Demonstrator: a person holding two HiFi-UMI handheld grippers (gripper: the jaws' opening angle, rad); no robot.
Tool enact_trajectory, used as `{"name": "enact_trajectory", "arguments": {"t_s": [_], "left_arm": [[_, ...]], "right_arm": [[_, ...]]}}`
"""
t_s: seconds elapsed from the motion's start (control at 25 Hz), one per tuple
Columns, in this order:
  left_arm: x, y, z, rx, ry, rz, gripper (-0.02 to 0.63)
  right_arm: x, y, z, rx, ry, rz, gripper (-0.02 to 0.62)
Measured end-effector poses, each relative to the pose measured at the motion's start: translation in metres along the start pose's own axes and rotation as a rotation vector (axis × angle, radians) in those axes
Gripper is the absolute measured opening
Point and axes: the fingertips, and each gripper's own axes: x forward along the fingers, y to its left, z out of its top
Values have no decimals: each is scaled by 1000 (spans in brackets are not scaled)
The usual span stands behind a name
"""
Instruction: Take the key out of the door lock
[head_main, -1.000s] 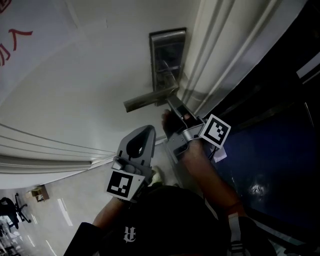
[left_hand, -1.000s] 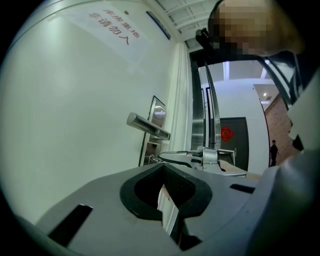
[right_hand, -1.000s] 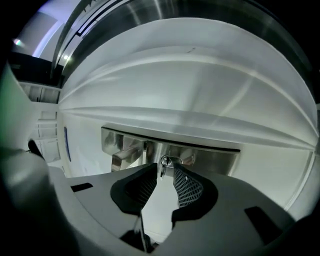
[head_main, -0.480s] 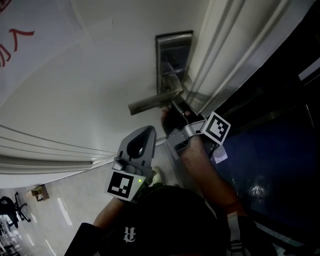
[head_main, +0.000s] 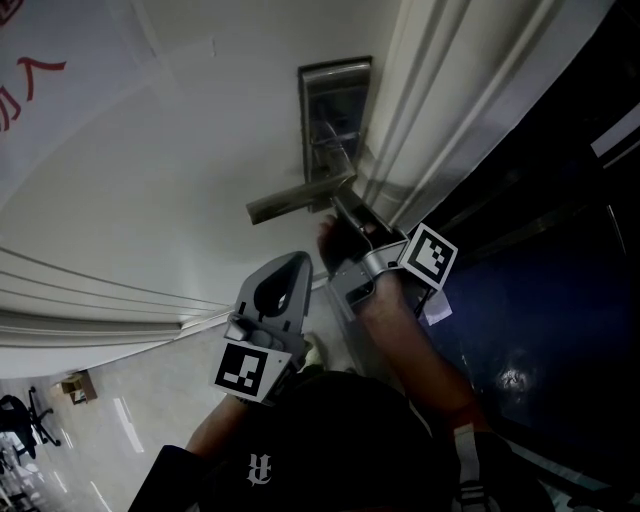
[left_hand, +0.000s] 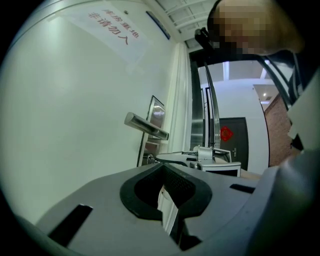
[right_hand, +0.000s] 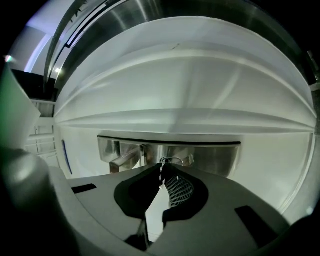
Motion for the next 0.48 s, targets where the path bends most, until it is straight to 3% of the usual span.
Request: {"name": "enact_trajectory", "arguments": {"t_s": [0.48], "left_arm": [[-10,-23,1,12,-11,22,6]], "right_arm": [[-24,-5,-3,25,18,-9,20]]}}
